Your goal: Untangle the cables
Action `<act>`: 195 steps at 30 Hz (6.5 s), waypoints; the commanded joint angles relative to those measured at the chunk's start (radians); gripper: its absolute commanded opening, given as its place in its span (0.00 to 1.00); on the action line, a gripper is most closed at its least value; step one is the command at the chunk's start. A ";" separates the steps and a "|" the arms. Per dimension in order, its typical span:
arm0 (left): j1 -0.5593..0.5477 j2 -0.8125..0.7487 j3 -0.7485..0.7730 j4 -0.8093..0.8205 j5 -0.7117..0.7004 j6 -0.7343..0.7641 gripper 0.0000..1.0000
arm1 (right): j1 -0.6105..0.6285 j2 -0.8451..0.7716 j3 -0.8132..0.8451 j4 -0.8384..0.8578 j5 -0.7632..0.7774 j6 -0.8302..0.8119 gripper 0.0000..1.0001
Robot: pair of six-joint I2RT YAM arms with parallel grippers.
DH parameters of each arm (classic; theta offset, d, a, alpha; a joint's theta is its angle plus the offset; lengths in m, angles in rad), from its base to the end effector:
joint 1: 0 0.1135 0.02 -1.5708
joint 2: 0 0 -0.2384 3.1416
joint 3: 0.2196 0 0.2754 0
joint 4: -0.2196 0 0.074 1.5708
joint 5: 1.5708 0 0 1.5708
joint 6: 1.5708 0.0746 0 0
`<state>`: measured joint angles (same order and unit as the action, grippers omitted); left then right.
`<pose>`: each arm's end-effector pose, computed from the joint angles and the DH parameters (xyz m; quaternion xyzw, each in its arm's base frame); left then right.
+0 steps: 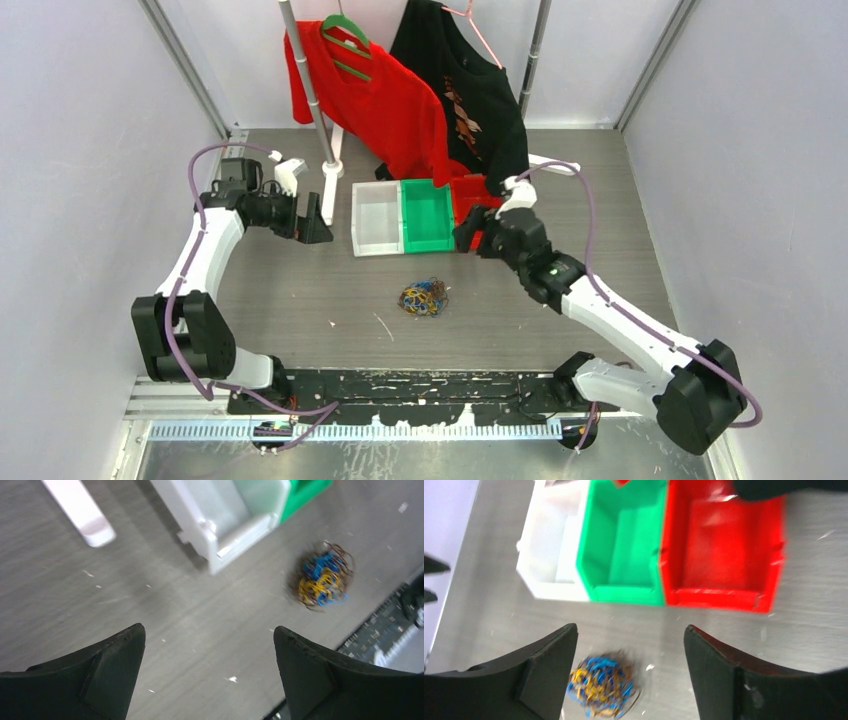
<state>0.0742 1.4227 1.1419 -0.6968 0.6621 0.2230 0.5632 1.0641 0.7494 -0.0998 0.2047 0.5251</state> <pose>0.3364 -0.0210 0.2223 0.1620 0.8948 -0.2665 0.3194 0.2728 0.1543 0.2366 0.0400 0.8340 0.2082 0.5094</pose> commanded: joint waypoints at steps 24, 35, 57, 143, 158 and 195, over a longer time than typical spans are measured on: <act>-0.054 -0.106 0.120 -0.399 0.214 0.105 0.88 | 0.291 0.383 0.038 0.040 -0.108 0.119 0.31; -0.125 -0.145 0.130 -0.424 0.224 0.102 0.82 | 0.295 0.298 0.085 0.081 -0.244 0.114 0.01; -0.287 -0.078 0.143 -0.409 0.311 0.049 0.72 | 0.299 0.275 0.253 0.236 -0.518 0.276 0.01; -0.308 -0.331 -0.012 -0.236 0.523 -0.114 0.05 | 0.259 0.338 0.264 0.558 -0.978 0.587 0.01; -0.309 -0.378 0.048 -0.380 0.328 0.017 0.00 | 0.210 0.236 0.307 0.088 -0.982 0.301 0.01; -0.326 -0.382 -0.141 0.013 0.400 -0.468 0.66 | 0.258 0.311 0.443 0.267 -0.801 0.457 0.01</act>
<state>-0.2485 1.0431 0.9760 -0.7998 1.0328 -0.1764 0.8024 1.3693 1.1309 0.0490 -0.6449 0.9298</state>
